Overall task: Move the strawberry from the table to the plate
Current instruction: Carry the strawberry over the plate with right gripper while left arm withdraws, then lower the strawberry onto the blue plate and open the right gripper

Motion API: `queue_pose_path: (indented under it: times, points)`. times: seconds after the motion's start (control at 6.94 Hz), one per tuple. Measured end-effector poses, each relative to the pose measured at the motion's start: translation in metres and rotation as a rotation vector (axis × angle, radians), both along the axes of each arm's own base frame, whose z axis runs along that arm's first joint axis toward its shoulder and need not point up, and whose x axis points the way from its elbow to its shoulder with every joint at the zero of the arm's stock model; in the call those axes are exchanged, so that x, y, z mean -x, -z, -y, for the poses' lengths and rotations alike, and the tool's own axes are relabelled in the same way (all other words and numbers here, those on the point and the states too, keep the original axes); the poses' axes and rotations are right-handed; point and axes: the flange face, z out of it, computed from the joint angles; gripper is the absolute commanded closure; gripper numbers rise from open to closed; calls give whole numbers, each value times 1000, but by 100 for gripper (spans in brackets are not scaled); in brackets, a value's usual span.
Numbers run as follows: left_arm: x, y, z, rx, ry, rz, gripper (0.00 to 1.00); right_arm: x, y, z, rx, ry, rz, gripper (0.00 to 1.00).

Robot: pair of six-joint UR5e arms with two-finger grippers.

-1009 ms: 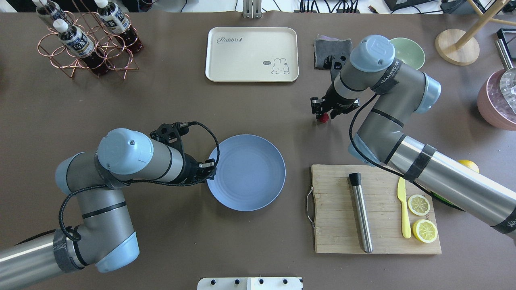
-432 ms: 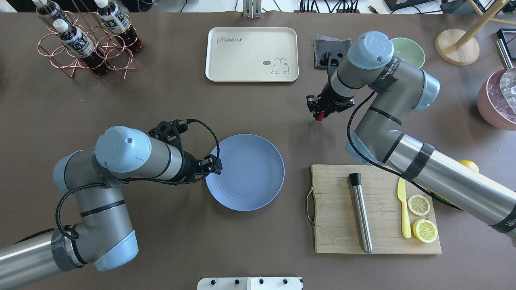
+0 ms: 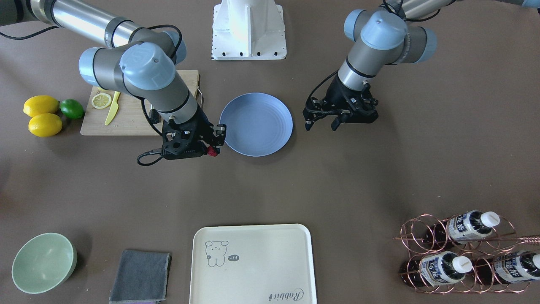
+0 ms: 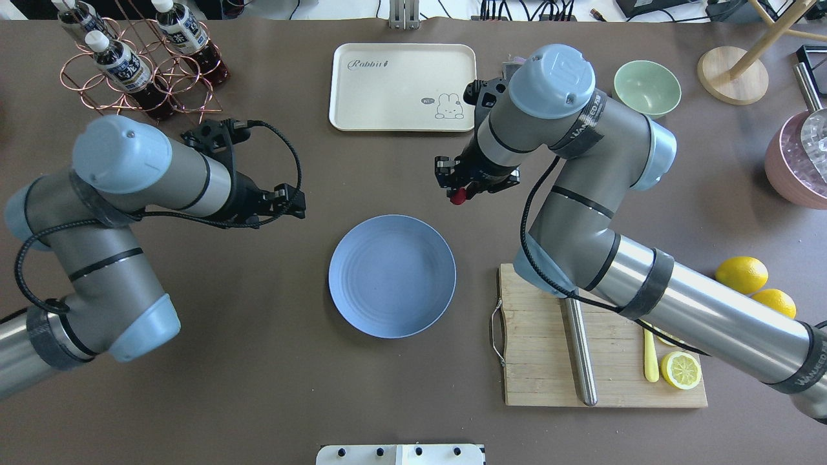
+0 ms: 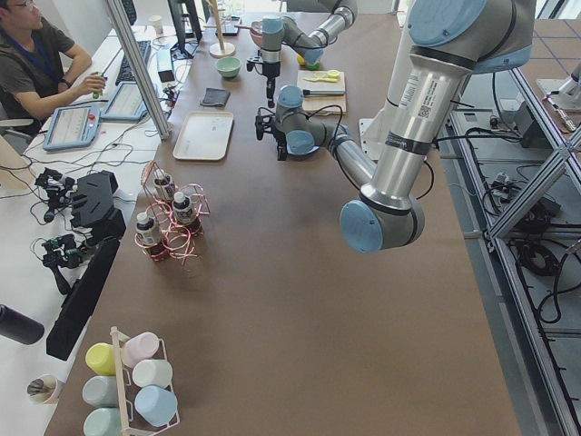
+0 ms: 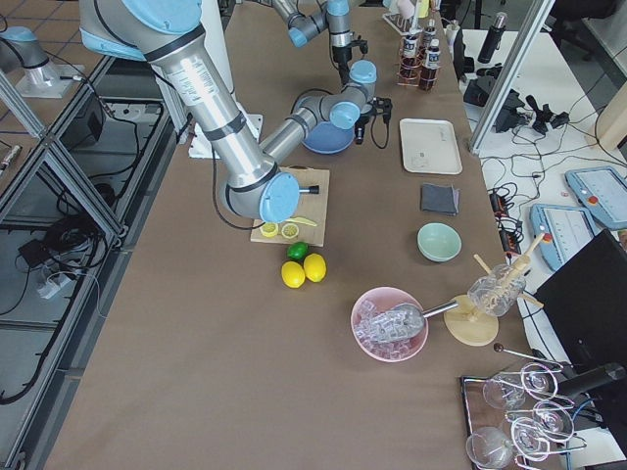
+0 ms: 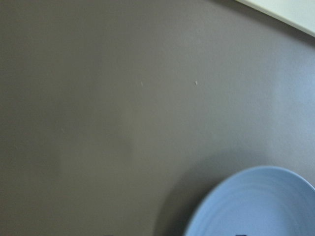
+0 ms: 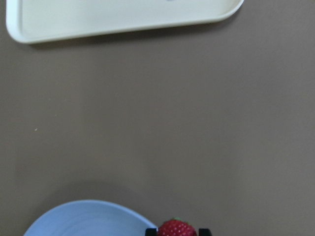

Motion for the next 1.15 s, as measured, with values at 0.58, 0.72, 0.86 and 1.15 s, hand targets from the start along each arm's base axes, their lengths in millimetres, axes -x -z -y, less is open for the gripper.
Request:
queue_pose_path:
  times: [0.58,0.72,0.86,1.15]
  points:
    - [113,-48,50,-109,-86,77,11,97,22,-85,7,-11,-34,100]
    - [116,-47,50,-113,-87,74,10,110,22,-88,5,-13,-46,100]
    - [118,-45,50,-115,-86,71,10,118,20,-88,2,-15,-59,100]
    - [120,-43,48,-118,-83,66,10,125,17,-89,0,-17,-70,37]
